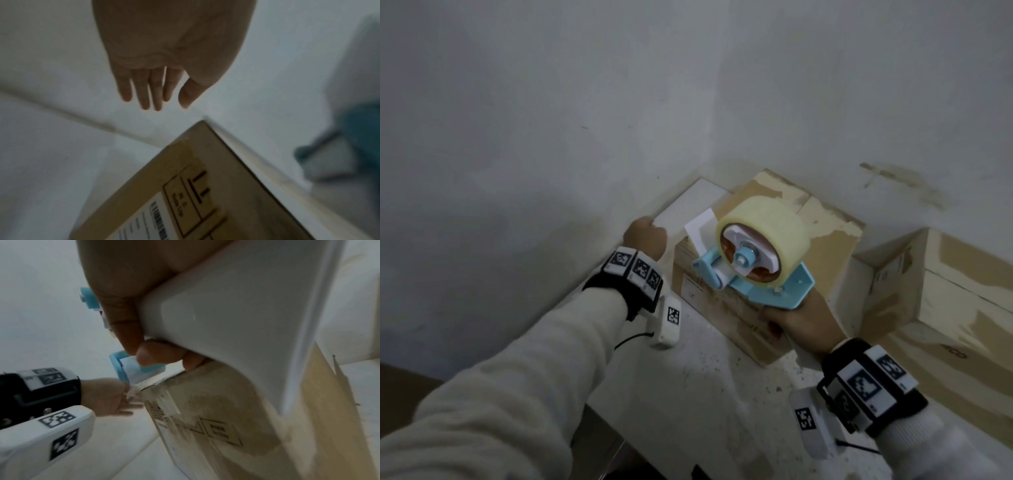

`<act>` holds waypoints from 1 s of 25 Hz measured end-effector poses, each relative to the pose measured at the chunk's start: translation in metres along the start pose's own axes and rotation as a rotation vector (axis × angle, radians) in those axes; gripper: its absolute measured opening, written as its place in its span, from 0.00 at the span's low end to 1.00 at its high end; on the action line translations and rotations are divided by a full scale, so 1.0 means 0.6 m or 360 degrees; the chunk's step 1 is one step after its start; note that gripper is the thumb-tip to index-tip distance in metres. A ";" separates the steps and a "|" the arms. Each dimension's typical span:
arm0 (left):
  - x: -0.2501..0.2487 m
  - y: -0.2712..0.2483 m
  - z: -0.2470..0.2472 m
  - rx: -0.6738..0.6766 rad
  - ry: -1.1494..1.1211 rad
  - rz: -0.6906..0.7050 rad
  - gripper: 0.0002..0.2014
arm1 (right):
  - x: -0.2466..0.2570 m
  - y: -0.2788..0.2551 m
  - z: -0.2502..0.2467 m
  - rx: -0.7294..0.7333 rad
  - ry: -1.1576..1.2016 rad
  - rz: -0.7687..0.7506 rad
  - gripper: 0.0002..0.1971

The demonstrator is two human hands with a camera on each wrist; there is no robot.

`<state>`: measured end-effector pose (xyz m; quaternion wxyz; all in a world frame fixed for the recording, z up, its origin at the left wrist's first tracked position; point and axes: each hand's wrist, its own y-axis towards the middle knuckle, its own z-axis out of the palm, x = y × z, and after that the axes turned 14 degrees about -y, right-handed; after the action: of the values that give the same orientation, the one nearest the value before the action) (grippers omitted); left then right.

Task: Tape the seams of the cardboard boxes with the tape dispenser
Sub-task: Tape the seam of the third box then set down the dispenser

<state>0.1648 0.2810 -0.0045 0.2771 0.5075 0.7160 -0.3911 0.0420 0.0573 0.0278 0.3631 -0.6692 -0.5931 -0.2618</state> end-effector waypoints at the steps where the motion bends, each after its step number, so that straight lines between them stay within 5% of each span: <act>1: -0.011 -0.006 0.005 -0.0003 0.0053 0.0218 0.19 | 0.001 0.000 -0.001 -0.0003 -0.0016 -0.0015 0.08; 3: -0.024 -0.032 0.020 0.0342 0.0369 0.0488 0.23 | -0.001 0.000 -0.002 -0.0005 -0.0039 -0.0022 0.06; 6: -0.010 -0.028 0.035 0.0560 0.0605 0.0468 0.20 | -0.004 -0.002 -0.002 0.0016 -0.0082 -0.0035 0.05; 12: 0.004 -0.041 0.051 0.0462 0.1149 0.0457 0.30 | -0.003 -0.001 -0.020 0.0098 -0.0273 -0.0064 0.03; 25: -0.011 -0.054 0.058 0.0271 0.0986 0.0300 0.30 | -0.128 -0.158 -0.160 0.0071 -0.0487 0.0138 0.17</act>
<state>0.1365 0.2426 -0.0089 0.0378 0.6876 0.6809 -0.2493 -0.0557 -0.0622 0.0420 0.2942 -0.7180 -0.6178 -0.1277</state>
